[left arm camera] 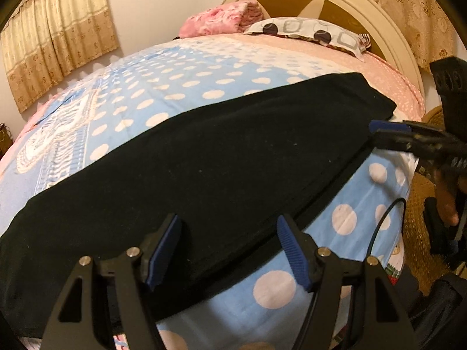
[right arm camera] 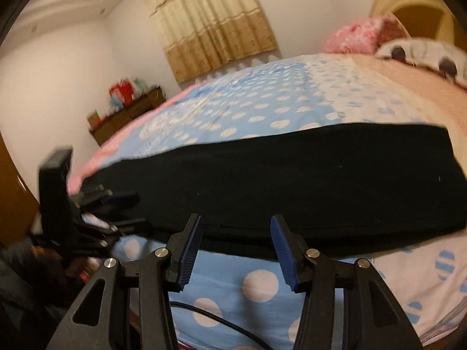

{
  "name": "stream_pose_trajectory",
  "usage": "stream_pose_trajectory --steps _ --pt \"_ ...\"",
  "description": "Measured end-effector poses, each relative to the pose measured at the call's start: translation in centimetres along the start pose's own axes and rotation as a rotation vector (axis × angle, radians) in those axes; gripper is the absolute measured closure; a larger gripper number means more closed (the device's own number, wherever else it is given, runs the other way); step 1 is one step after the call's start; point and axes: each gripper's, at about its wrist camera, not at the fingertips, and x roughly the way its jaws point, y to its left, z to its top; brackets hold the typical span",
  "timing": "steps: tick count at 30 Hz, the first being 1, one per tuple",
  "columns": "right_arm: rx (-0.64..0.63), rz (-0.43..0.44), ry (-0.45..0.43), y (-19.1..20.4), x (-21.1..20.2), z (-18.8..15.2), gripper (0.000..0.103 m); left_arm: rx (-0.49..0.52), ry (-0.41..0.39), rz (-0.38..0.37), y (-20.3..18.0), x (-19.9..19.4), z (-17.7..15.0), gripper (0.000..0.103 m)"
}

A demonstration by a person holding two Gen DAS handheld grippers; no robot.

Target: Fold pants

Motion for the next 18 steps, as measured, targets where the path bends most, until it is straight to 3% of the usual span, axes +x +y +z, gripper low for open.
stream_pose_trajectory --steps 3,7,10,12,14,16,18 --pt "-0.059 -0.068 0.04 0.2 1.5 -0.3 0.053 0.008 -0.004 0.001 0.0 0.1 -0.1 0.031" --pt "-0.112 -0.066 0.066 0.6 2.4 -0.5 0.053 0.024 -0.008 0.006 -0.1 0.1 -0.3 0.03" --pt "-0.219 -0.116 0.084 1.9 3.0 -1.1 0.053 0.007 -0.006 -0.009 0.2 0.1 -0.3 0.03" --pt "-0.203 -0.104 0.088 1.5 3.1 -1.0 0.053 0.001 -0.007 -0.011 0.3 0.1 -0.3 0.03" --pt "-0.177 -0.102 0.089 1.0 3.1 -0.6 0.063 0.004 -0.007 -0.009 0.3 0.1 -0.3 0.03" --pt "-0.174 -0.115 0.092 0.7 3.3 -0.4 0.08 0.002 -0.008 -0.011 0.3 0.1 -0.3 0.03" --pt "-0.18 -0.113 0.1 0.7 3.4 -0.3 0.082 -0.002 -0.007 -0.012 0.4 0.1 -0.3 0.03"
